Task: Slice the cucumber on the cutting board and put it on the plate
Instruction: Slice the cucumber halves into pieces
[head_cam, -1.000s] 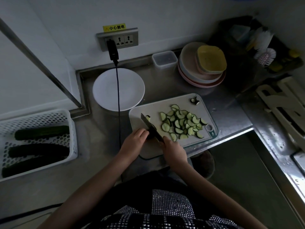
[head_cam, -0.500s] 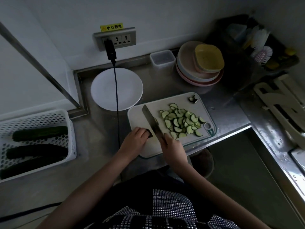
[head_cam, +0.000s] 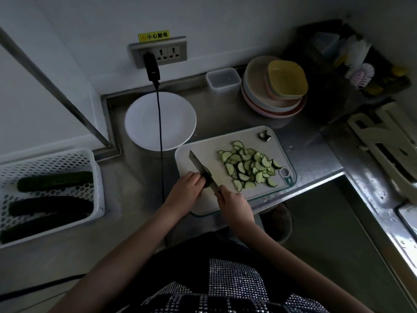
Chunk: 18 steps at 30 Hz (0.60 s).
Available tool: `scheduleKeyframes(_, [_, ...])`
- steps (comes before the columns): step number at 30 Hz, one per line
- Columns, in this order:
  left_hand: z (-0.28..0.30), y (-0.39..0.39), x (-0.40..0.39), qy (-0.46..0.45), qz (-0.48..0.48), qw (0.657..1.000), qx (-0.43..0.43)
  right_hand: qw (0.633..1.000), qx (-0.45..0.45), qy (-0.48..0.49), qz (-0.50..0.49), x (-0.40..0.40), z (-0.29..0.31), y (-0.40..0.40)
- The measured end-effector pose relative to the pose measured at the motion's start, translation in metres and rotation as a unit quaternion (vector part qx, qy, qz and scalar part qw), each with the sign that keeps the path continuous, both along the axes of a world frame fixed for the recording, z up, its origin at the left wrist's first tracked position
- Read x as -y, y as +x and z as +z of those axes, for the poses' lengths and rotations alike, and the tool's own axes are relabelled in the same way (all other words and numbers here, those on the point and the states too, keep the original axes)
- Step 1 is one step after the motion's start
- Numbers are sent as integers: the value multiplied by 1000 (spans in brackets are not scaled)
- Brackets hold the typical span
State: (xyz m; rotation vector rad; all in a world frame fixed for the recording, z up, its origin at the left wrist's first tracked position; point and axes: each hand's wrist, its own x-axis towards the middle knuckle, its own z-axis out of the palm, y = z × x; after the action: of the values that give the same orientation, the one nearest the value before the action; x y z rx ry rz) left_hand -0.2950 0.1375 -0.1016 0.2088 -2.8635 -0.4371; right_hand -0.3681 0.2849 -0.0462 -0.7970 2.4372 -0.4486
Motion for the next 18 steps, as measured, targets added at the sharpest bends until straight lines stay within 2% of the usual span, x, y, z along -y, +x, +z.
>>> scheduleKeyframes(9, [0,-1,-2,9,4,1000,9,999,15,43,10,2,-11,1])
scheduleKeyframes(18, [-6,1,1,19,4,1000,14,998,-26,50,-3,-5,-17,-6])
